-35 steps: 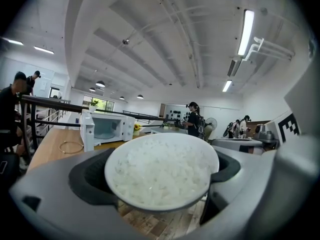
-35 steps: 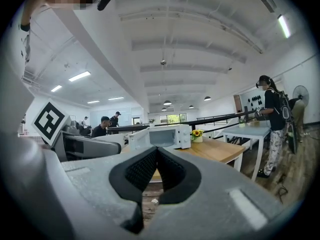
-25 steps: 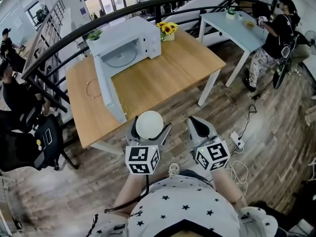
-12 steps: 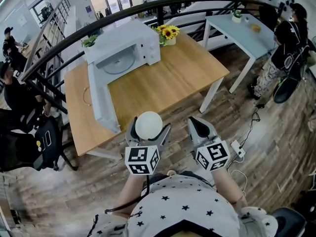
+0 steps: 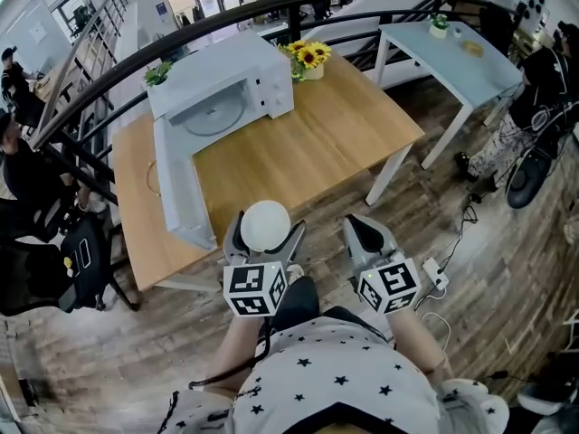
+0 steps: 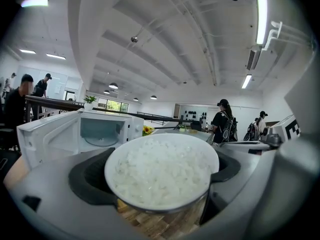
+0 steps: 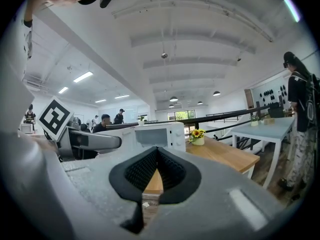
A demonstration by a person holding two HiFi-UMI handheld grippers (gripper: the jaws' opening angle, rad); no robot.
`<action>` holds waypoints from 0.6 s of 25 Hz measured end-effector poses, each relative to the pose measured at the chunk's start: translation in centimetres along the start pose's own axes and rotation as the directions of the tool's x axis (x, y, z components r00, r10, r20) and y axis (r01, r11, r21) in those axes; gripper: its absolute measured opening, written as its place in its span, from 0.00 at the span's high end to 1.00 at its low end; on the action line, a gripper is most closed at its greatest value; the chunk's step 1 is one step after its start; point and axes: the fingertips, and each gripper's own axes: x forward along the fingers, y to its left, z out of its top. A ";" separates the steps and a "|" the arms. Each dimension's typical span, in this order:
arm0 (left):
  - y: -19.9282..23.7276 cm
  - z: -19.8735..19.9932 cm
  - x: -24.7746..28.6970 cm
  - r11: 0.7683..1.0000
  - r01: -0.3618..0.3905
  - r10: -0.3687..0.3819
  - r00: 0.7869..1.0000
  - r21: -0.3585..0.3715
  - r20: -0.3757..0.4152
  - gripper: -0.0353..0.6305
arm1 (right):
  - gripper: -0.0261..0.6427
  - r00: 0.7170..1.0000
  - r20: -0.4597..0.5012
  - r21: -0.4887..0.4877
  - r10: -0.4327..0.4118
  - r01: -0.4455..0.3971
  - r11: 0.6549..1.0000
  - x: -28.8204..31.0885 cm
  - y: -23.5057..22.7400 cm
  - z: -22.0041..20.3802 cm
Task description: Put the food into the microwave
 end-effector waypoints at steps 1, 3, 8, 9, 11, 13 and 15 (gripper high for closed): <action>0.4 0.1 0.5 1.000 -0.004 0.004 1.000 0.000 0.001 0.16 | 0.95 1.000 -0.001 0.000 -0.001 0.001 1.000 0.5 -0.3 0.0; 1.0 0.3 1.5 1.000 -0.011 0.011 1.000 -0.002 0.004 0.16 | 0.95 1.000 -0.005 0.000 -0.001 0.001 1.000 1.4 -0.9 -0.1; 2.9 1.0 4.7 1.000 -0.024 0.024 1.000 -0.006 0.018 0.16 | 0.95 1.000 -0.006 -0.007 0.002 -0.002 1.000 4.7 -2.5 0.2; 3.4 1.2 5.5 1.000 -0.028 0.028 0.999 -0.007 0.020 0.16 | 0.95 1.000 -0.008 -0.007 0.003 -0.003 1.000 5.4 -2.8 0.3; 4.3 1.7 7.3 0.999 -0.034 0.034 0.999 -0.011 0.021 0.16 | 0.95 1.000 -0.013 -0.011 0.003 -0.004 1.000 7.1 -3.8 0.6; 5.2 2.2 9.0 0.999 -0.041 0.042 0.999 -0.016 0.021 0.16 | 0.95 1.000 -0.019 -0.015 0.004 -0.005 1.000 8.8 -4.7 1.0; 6.3 2.9 10.6 0.998 -0.054 0.054 0.998 -0.018 0.023 0.16 | 0.95 1.000 -0.023 -0.019 0.010 -0.010 1.000 10.6 -5.5 1.6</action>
